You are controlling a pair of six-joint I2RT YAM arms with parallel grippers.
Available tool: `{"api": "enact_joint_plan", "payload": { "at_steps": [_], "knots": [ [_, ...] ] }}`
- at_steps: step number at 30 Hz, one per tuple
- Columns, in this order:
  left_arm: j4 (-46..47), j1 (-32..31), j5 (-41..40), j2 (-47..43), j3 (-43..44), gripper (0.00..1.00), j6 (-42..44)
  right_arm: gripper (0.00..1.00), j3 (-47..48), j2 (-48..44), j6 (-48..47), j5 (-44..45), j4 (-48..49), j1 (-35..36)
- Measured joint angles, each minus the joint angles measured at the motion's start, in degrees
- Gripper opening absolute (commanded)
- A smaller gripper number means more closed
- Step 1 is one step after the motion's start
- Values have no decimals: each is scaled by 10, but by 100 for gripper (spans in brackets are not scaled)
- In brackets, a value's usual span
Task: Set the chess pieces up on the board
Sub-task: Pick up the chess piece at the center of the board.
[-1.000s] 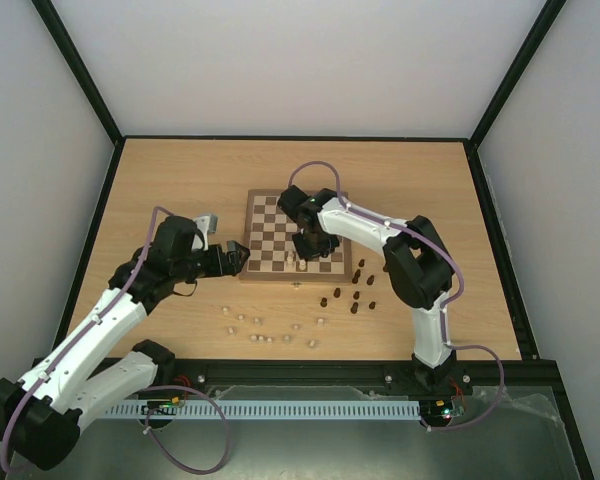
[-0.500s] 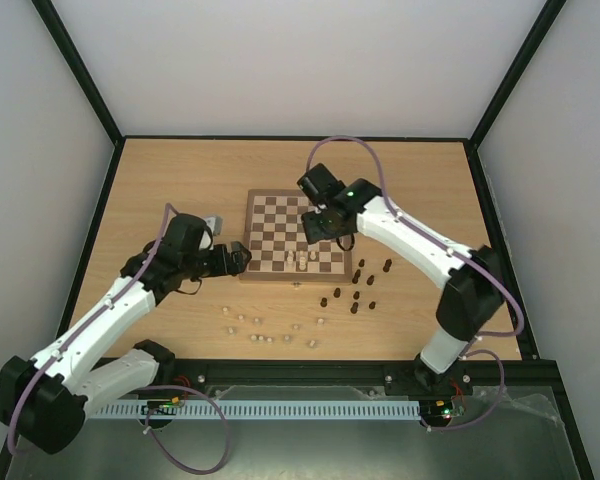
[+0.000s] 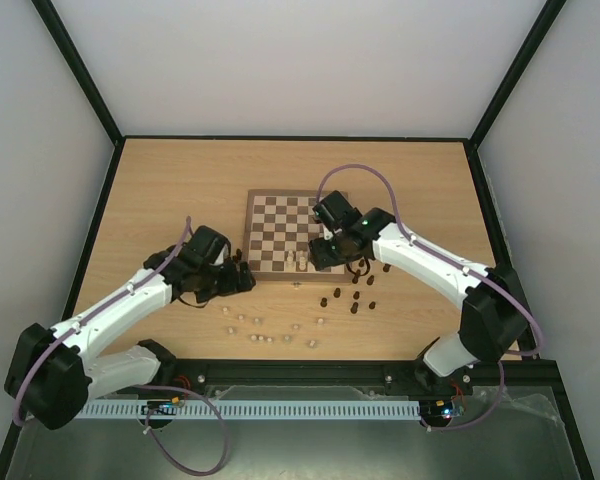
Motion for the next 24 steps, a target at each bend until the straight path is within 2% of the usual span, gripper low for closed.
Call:
{"api": "enact_joint_plan", "payload": {
  "at_steps": [5, 9, 16, 24],
  "knots": [
    [-30, -55, -29, 0, -12, 99, -68, 63, -25, -22, 0, -36, 23, 5],
    [-57, -97, -74, 0, -16, 94, -117, 63, -25, -36, 0, -54, 37, 18],
    [-78, -116, -145, 3, -37, 63, -168, 62, -25, -54, 0, -72, 42, 42],
    [-57, -116, -172, 35, -49, 44, -184, 62, -25, -67, 0, -76, 43, 50]
  ]
}}
